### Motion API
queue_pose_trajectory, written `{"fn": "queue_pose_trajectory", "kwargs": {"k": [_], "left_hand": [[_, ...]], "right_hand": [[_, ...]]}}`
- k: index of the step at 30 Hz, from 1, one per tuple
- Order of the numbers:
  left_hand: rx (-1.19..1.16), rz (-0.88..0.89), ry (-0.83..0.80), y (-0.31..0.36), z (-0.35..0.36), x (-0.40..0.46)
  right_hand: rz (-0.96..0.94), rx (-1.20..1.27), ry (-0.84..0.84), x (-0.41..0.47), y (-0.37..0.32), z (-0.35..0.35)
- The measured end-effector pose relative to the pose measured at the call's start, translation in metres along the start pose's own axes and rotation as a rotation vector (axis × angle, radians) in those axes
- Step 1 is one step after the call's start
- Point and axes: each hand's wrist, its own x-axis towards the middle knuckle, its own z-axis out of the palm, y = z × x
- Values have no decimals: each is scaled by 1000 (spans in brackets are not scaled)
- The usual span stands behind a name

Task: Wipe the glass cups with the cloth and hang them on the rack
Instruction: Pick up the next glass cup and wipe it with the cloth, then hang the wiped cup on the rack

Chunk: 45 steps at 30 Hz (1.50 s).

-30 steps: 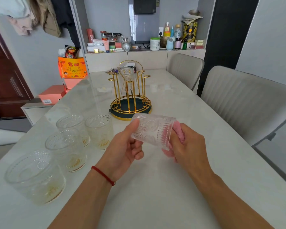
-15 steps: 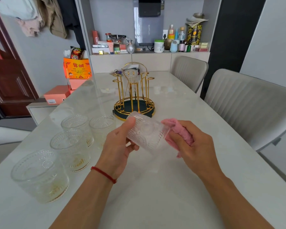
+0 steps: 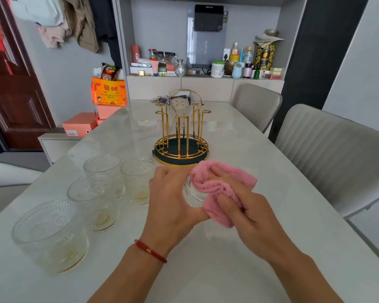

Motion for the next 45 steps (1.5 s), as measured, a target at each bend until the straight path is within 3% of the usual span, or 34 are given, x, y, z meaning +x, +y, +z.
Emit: {"fn": "queue_pose_trajectory", "kwargs": {"k": [8, 11, 15, 21, 27, 30, 34, 36, 40, 45], "left_hand": [[-30, -109, -68, 8, 3, -2], [-46, -95, -93, 11, 6, -3], [-91, -181, -107, 12, 6, -4], [-74, -215, -146, 20, 11, -5], [-147, -247, -141, 23, 2, 2], [-135, -278, -189, 27, -3, 5], [-281, -457, -178, 31, -10, 39], [-365, -491, -134, 32, -12, 68], [-414, -574, -15, 31, -6, 135], [-415, -572, 78, 33, 1, 221]], "right_hand": [[-2, 22, 186, -2, 3, -20], [-20, 4, 90, 4, -2, -8], [-31, 157, -17, 5, -5, -16], [29, 207, 196, 3, 1, -30], [35, 315, 12, 6, -18, -23], [97, 416, 75, 2, -17, -49], [277, 504, 195, 16, 1, -70], [445, 704, 248, 30, 20, -72], [662, 1366, 335, 56, 51, -64], [690, 1648, 303, 58, 75, -50]]}}
